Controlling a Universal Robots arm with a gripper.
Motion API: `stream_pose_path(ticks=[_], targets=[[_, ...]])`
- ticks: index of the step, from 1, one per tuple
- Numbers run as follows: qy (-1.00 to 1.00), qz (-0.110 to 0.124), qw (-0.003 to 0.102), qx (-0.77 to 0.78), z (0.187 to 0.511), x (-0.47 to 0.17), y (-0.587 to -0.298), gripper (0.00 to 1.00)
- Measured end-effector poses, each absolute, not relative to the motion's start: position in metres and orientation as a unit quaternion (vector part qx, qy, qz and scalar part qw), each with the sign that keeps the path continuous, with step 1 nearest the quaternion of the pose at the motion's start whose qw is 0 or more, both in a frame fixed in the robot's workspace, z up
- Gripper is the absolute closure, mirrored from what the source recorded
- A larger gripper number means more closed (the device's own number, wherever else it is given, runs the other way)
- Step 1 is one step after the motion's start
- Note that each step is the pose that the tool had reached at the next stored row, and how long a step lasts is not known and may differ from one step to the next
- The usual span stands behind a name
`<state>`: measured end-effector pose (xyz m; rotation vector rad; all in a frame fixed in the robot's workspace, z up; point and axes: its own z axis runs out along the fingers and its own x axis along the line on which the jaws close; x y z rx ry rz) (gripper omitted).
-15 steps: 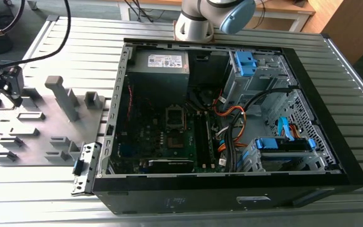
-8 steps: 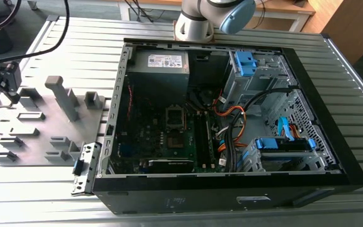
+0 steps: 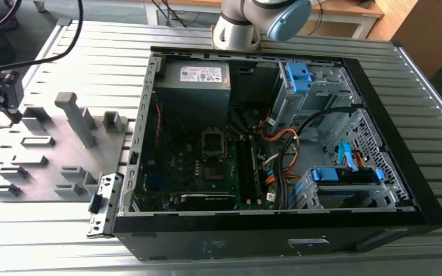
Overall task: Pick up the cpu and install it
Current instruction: 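Pick up the cpu and move it towards the insertion slot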
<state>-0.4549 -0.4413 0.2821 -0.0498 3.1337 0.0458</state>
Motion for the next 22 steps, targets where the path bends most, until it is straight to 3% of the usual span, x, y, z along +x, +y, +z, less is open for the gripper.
stream_pose_path(ticks=[22], targets=[[1.0,0.015,0.004,-0.016,0.314,-0.455,-0.441,0.53]])
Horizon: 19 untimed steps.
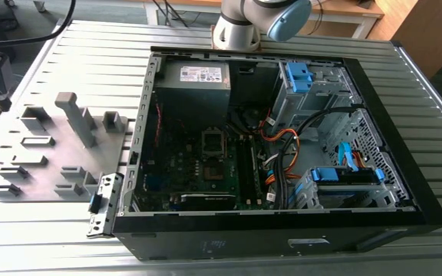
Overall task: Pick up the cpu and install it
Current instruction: 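Pick up the cpu and move it towards the insertion slot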
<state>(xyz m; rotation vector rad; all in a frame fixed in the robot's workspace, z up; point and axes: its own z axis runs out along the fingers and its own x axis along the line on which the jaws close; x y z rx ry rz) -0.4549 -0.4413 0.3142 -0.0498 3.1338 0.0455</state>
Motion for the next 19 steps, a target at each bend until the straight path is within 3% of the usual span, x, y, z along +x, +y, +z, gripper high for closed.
stream_pose_path(ticks=[19], targets=[[1.0,0.014,0.004,-0.016,0.34,-0.455,-0.441,0.53]])
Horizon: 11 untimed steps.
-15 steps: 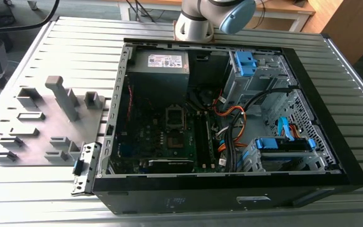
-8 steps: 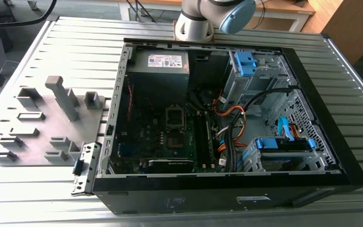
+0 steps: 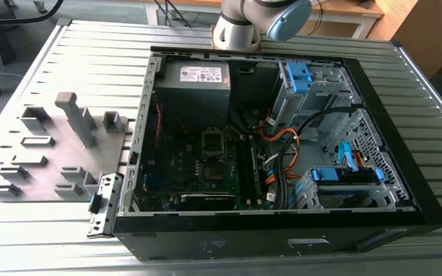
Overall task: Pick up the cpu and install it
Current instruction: 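Pick up the cpu and move it towards the insertion slot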
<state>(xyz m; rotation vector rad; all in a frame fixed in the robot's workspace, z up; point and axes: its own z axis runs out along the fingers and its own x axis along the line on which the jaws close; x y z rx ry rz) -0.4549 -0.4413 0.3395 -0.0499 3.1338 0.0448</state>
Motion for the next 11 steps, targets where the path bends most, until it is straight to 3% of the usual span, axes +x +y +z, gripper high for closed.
stream_pose_path(ticks=[11], targets=[[1.0,0.014,0.004,-0.016,0.355,-0.455,-0.441,0.53]])
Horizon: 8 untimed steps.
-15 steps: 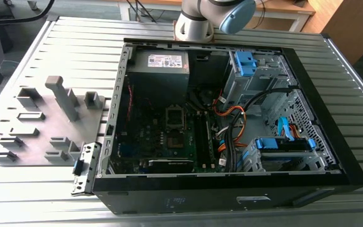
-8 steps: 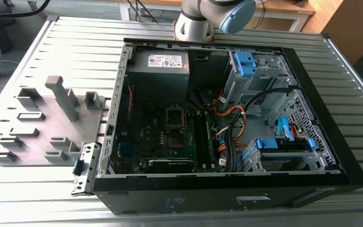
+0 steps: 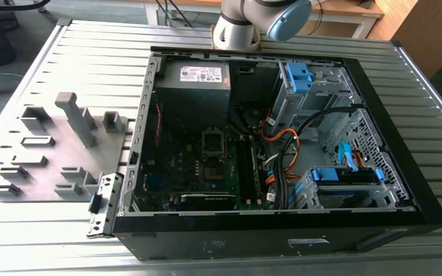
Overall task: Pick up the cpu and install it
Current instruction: 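Pick up the cpu and move it towards the insertion slot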
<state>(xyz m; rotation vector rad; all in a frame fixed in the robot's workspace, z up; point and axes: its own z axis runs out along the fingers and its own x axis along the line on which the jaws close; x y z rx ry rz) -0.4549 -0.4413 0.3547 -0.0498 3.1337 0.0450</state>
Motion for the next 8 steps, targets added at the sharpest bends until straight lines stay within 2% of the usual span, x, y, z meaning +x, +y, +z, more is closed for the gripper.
stream_pose_path(ticks=[8], targets=[[1.0,0.014,0.004,-0.016,0.3592,-0.4549,-0.4413,0.53]])
